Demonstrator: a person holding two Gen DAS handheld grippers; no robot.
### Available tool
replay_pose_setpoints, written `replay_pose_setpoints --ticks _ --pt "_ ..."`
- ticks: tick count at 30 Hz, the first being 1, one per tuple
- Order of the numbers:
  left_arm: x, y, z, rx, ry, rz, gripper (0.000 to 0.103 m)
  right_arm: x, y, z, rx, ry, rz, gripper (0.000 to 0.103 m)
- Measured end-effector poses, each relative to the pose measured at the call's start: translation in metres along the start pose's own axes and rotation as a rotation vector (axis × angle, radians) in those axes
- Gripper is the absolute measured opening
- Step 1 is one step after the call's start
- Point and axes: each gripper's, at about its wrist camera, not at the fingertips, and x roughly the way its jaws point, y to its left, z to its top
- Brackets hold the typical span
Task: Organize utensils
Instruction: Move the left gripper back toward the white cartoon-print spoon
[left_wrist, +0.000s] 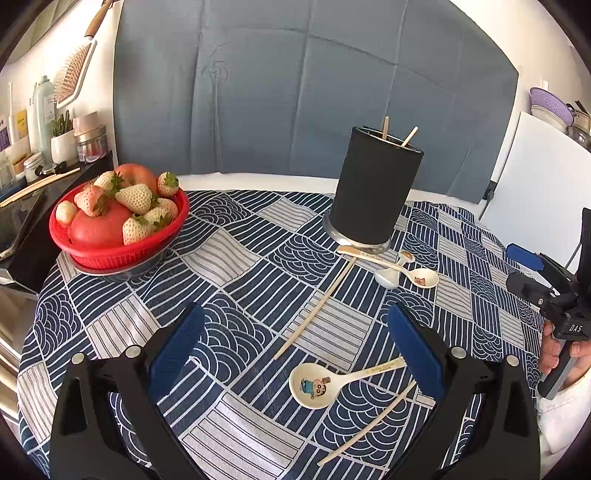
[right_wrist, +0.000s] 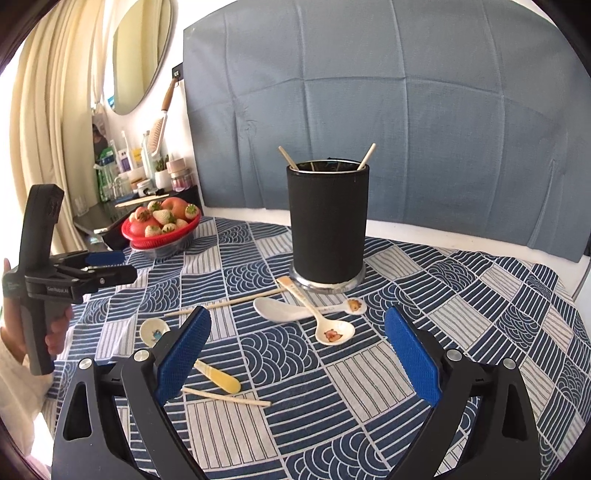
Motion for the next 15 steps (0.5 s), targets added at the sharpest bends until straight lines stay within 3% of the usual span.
replay_pose_setpoints --ticks 15 --pt "0.020 -0.001 -0.031 -0.038 0.136 -0.040 0.095 0.032 0.010 -0.021 -0.017 0.087 0.062 0.091"
